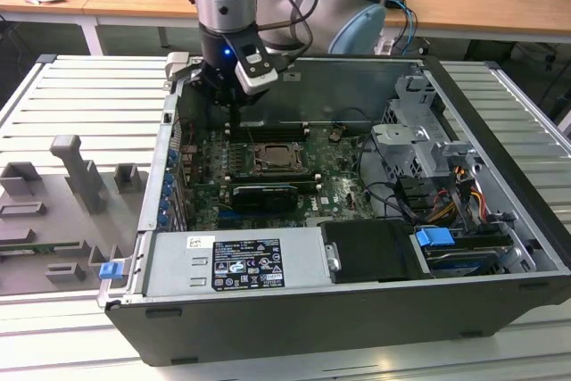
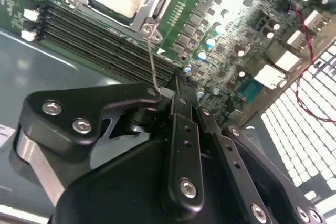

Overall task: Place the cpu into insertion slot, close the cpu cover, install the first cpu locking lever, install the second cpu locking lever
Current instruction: 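Install the first cpu locking lever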

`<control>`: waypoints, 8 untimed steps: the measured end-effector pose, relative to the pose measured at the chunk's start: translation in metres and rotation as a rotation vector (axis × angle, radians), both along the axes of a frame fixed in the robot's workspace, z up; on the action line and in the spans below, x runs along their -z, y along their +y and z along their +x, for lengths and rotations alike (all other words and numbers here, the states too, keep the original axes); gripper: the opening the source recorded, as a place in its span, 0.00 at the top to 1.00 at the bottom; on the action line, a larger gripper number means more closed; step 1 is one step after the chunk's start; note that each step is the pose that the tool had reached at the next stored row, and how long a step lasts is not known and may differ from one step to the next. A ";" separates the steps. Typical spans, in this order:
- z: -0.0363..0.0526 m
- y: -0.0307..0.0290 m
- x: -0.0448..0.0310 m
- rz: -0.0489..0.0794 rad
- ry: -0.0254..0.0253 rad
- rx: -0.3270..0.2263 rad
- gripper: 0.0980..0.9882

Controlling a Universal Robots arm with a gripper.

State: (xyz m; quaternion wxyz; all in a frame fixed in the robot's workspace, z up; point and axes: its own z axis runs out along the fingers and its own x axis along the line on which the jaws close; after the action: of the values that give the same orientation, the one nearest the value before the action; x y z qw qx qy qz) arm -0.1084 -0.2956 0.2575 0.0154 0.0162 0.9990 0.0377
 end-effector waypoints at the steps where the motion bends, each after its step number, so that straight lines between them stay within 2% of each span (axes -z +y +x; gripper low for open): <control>1: 0.0020 0.0003 0.0001 0.000 0.0000 0.000 0.99; 8: 0.0317 0.0034 0.0046 0.000 -0.0001 -0.006 0.99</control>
State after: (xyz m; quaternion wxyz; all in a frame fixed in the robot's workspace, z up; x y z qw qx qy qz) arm -0.0767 -0.2922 0.2529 0.0153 0.0131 0.9991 0.0378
